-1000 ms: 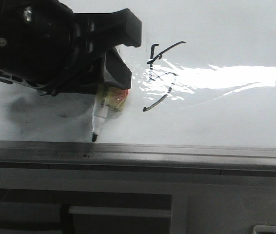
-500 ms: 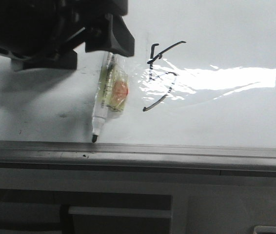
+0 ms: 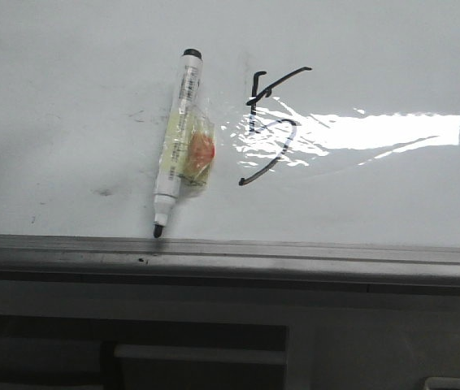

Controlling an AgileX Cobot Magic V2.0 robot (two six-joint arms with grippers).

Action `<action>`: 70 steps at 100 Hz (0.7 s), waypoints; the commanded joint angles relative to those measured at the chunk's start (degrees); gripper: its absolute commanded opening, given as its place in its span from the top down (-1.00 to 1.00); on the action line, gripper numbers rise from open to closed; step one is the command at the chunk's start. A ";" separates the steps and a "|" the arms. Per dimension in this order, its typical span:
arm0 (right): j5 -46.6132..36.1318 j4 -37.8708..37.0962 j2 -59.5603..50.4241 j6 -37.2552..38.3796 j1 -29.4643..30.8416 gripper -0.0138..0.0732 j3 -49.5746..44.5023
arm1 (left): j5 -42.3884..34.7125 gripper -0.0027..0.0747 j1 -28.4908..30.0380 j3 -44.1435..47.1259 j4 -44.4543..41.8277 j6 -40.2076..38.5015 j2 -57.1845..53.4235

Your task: Write number 5 on whiteboard

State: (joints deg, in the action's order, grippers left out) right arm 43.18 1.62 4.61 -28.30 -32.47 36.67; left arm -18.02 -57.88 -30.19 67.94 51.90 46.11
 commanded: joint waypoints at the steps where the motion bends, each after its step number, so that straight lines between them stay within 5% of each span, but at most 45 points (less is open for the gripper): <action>1: -2.13 -4.51 -4.23 7.57 0.26 0.83 -1.36 | -2.13 0.11 -0.38 2.36 2.59 0.28 -4.66; 29: 1.61 -4.02 -4.96 10.47 0.26 0.83 -5.34 | -0.56 0.99 -0.38 8.67 4.47 0.28 -12.91; 70: 1.30 -4.02 -4.96 10.47 0.26 0.83 -5.34 | -0.56 0.98 -0.38 8.78 4.47 0.14 -12.95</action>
State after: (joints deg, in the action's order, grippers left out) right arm 49.14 -1.89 -0.85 -18.02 -32.33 30.22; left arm -17.68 -57.88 -20.02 73.31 52.08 32.89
